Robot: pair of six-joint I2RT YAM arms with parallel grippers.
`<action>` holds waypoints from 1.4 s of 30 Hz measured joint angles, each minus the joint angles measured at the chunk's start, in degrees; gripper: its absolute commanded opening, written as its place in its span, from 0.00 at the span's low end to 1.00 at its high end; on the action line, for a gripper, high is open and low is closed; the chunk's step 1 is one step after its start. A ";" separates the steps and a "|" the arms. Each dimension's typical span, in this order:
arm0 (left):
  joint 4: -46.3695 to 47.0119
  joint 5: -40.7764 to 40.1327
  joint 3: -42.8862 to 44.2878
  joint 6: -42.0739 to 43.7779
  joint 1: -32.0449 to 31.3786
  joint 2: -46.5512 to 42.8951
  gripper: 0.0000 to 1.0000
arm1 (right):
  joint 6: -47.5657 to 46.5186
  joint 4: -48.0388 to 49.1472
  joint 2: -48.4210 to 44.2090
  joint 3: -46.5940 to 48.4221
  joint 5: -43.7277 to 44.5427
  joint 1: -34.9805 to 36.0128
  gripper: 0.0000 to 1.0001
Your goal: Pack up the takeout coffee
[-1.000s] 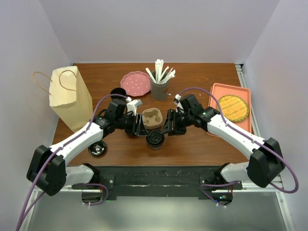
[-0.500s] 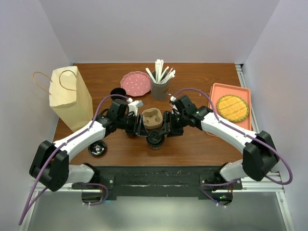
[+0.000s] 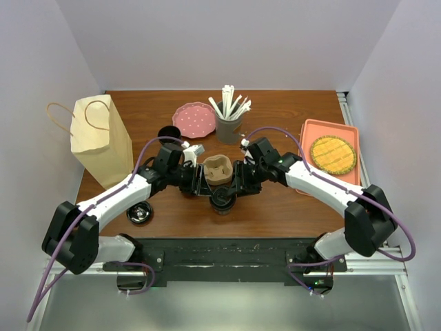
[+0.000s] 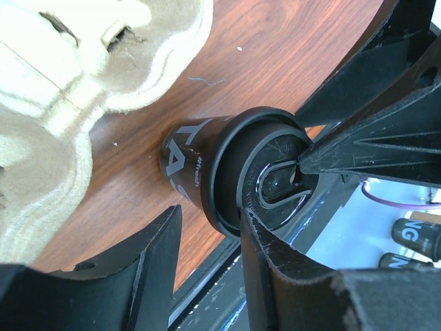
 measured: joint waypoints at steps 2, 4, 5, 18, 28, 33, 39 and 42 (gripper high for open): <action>0.46 0.28 -0.26 -0.37 0.00 0.00 0.43 | -0.15 0.70 -0.02 -0.22 -0.17 0.00 0.45; 1.07 0.44 -0.68 -0.79 0.00 -0.07 0.43 | -0.28 1.62 -0.07 -0.68 -0.37 0.00 0.44; 1.38 0.57 -0.87 -1.09 0.00 -0.09 0.43 | -0.35 2.14 -0.13 -0.96 -0.55 0.00 0.43; -2.58 -2.12 1.60 -1.22 -0.11 -0.22 0.56 | -4.02 3.56 -0.13 -1.38 -1.33 0.00 0.41; -2.12 -0.35 3.19 -1.20 -0.33 -0.26 0.63 | -5.77 3.58 -0.13 -1.25 -1.57 0.00 0.42; -0.90 0.33 2.69 -1.18 -0.52 0.39 0.63 | -6.27 3.65 -0.11 -1.16 -1.81 0.00 0.42; 0.24 0.48 2.69 -1.18 -1.73 2.29 0.57 | -6.73 3.98 -0.07 -1.16 -2.01 0.00 0.42; 1.03 0.68 2.69 -1.16 -2.27 3.72 0.56 | -6.95 4.04 -0.07 -1.16 -2.05 0.00 0.43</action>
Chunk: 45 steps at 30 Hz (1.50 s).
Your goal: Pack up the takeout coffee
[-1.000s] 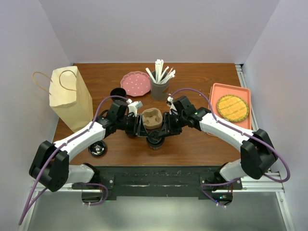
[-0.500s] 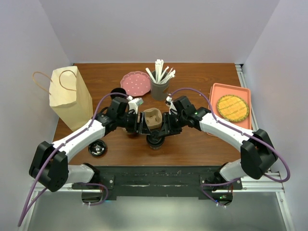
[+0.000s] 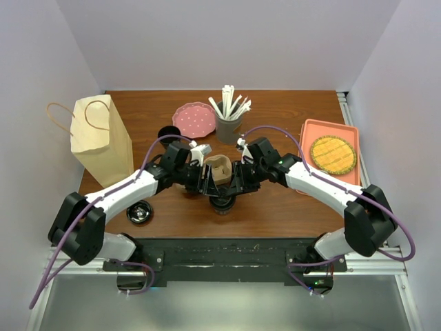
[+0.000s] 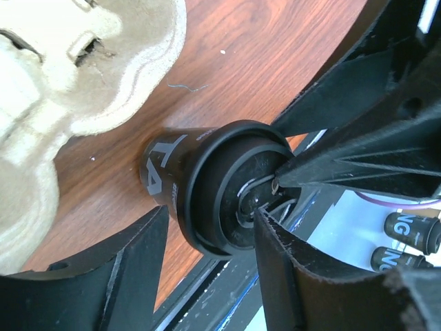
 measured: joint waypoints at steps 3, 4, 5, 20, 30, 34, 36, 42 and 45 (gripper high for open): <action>0.42 0.04 -0.02 0.02 -0.63 1.31 0.56 | -0.20 0.04 0.02 0.00 -0.11 0.00 0.43; 0.63 0.11 -0.07 0.04 -0.83 1.57 0.56 | -0.20 0.04 0.07 0.00 -0.17 0.00 0.43; 1.01 0.15 -0.15 0.07 -1.05 1.70 0.54 | -0.22 0.11 0.11 0.00 -0.20 0.00 0.43; 1.86 -0.68 -0.26 0.44 -2.16 2.05 0.41 | 1.03 -2.54 0.35 1.33 -0.52 0.00 0.53; 1.86 -1.09 -0.26 0.42 -2.23 2.05 0.41 | 3.74 -2.62 -7.04 0.33 -0.74 -2.71 0.51; 1.86 -1.14 -0.26 0.39 -2.23 2.05 0.41 | 4.04 -1.09 -9.73 -4.00 -3.58 -3.76 0.47; 1.86 -1.16 -0.26 0.37 -2.23 2.05 0.40 | 4.22 -0.13 -9.01 -6.32 -5.99 -3.80 0.46; 1.86 -1.20 -0.26 0.17 -2.23 2.05 0.40 | 4.63 1.66 -6.73 -9.70 -9.44 -3.80 0.41; 1.88 -1.29 -0.26 -0.04 -2.23 2.08 0.40 | 4.68 2.91 -5.92 -9.94 -10.54 -3.80 0.41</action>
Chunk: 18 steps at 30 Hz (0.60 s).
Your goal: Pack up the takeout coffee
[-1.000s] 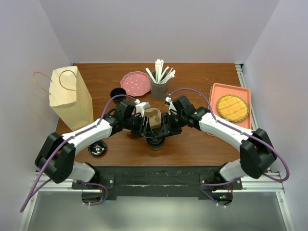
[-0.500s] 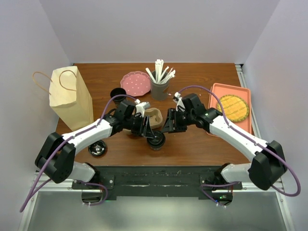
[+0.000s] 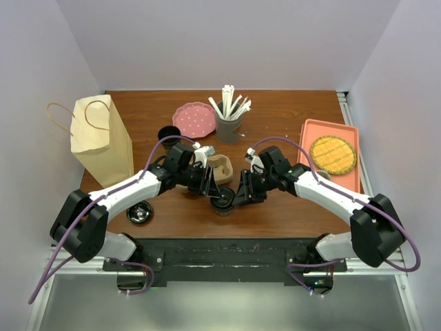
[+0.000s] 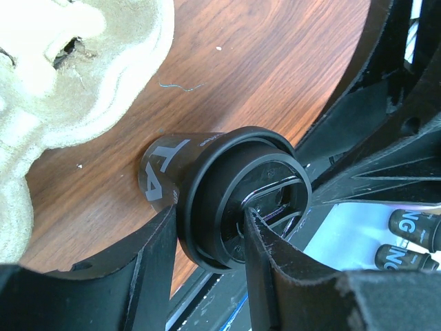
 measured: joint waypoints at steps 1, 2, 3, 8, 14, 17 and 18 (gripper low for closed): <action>0.00 -0.02 0.00 0.00 0.00 -0.02 0.40 | 0.00 0.52 0.28 -0.02 -0.11 0.02 0.41; -0.02 -0.04 0.00 0.00 0.00 -0.02 0.40 | 0.00 0.98 0.66 -0.04 -0.42 0.00 0.40; -0.02 -0.07 0.00 0.00 0.00 -0.02 0.40 | 0.00 1.11 0.87 -0.04 -0.76 0.00 0.39; -0.02 -0.22 0.00 0.00 0.00 0.00 0.40 | 0.42 1.36 2.51 -0.04 -1.42 0.00 0.29; 0.02 -0.24 -0.02 -0.02 -0.04 0.04 0.39 | 1.51 1.92 2.32 -0.33 -0.81 0.07 0.18; 0.44 -0.20 -0.24 -0.04 -0.07 0.11 0.38 | 2.32 3.23 1.20 -1.62 -0.15 0.15 0.11; 0.63 -0.15 -0.33 -0.04 -0.07 0.13 0.38 | 2.60 3.72 0.79 -2.08 0.22 0.20 0.09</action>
